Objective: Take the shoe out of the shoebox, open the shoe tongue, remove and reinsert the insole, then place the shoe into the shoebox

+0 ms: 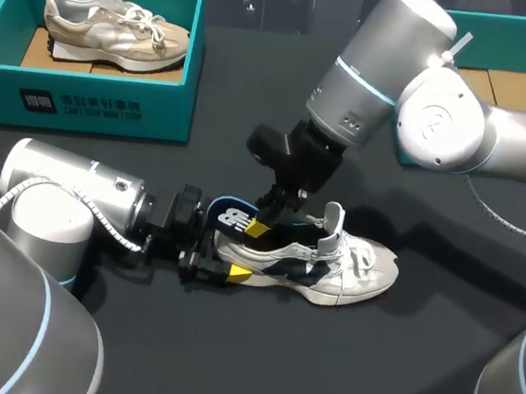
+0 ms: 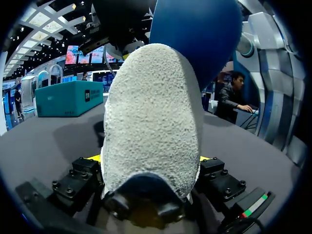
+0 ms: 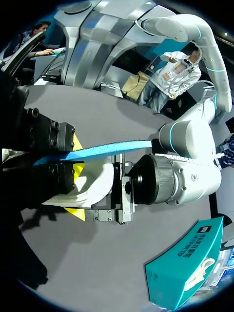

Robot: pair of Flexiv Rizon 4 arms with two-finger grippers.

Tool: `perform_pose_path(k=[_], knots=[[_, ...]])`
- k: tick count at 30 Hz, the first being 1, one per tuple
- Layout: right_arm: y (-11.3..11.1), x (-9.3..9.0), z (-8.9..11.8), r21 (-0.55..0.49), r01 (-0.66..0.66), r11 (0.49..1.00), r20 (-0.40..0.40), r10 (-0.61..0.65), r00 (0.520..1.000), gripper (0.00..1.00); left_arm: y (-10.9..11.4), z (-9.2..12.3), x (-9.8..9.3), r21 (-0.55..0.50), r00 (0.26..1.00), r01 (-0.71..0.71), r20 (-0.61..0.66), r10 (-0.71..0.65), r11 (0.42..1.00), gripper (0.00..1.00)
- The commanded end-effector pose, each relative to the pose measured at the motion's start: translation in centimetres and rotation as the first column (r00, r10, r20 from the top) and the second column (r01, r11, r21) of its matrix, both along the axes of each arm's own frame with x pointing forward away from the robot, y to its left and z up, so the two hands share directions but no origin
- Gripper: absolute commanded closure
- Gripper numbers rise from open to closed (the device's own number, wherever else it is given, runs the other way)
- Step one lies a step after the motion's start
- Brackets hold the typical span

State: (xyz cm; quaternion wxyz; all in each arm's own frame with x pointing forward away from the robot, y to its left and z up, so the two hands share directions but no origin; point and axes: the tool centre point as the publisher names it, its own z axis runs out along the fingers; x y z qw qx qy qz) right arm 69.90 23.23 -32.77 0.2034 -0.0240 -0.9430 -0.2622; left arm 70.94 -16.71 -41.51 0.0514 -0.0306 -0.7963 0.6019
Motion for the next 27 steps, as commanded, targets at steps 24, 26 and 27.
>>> perform_pose_path(k=[24, 26, 27], knots=[[2.9, -0.3, 4.2, 0.084, -0.076, 0.994, 0.162, 0.062, 0.985, 1.00, -0.2, -0.1, 0.0, 0.002, 1.000, 0.001, -0.001, -0.001, 1.000, 1.00], [2.9, -0.3, 4.2, 0.084, -0.076, 0.994, 0.162, 0.062, 0.985, 1.00, -0.2, -0.1, 0.0, 0.002, 1.000, 0.001, -0.001, -0.001, 1.000, 1.00], [2.9, -0.3, 4.2, 0.084, -0.076, 0.994, 0.162, 0.062, 0.985, 1.00, -0.2, -0.1, 0.0, 0.002, 1.000, 0.001, -0.001, -0.001, 1.000, 1.00]])
